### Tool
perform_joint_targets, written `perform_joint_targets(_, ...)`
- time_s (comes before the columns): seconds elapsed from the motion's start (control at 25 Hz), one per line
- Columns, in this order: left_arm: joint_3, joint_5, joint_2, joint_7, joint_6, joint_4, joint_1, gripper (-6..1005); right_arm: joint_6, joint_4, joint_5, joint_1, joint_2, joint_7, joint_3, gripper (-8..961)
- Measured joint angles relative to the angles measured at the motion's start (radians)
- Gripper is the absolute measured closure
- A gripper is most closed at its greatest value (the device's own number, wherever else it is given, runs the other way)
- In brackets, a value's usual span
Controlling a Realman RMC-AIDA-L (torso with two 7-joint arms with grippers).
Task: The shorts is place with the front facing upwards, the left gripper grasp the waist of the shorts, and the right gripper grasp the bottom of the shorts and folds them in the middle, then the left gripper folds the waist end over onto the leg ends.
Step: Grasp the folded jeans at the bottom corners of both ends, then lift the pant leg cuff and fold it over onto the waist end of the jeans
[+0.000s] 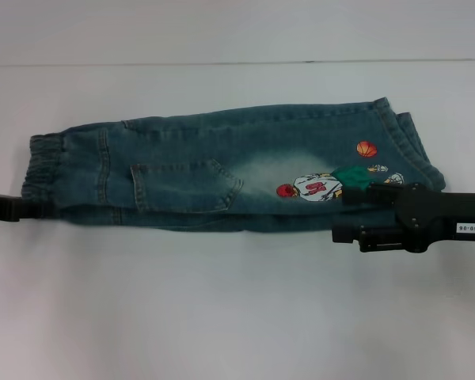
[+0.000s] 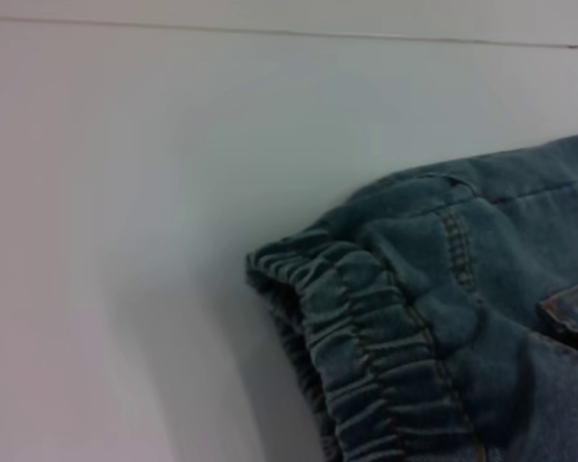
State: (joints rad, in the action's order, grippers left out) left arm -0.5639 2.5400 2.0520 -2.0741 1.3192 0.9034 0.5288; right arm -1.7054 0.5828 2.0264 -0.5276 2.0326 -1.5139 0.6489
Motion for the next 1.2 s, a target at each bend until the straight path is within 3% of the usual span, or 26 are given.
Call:
perform_joint_targets(0.28, -0.007, -0.002, 0.005, 0.007, 0.002, -0.007, 0.002, 450, 0.007, -0.015, 0.000, 0.000, 0.003, 0.010, 0.005, 59)
perform_joint_targets(0.68, -0.013, -0.008, 0.016, 0.019, 0.025, -0.010, 0.009, 884, 0.022, -0.017, 0.007, 0.001, 0.010, 0.011, 0.008, 99)
perform_joint_targets(0.96, 0.000, -0.089, 0.011, 0.040, 0.104, 0.053, -0.001, 974, 0.042, -0.018, 0.045, -0.012, 0.009, 0.004, 0.009, 127)
perform_joint_targets(1.2, 0.011, -0.183, 0.001, 0.048, 0.227, 0.122, 0.007, 961, 0.156, -0.051, -0.001, -0.015, 0.026, 0.027, -0.034, 359)
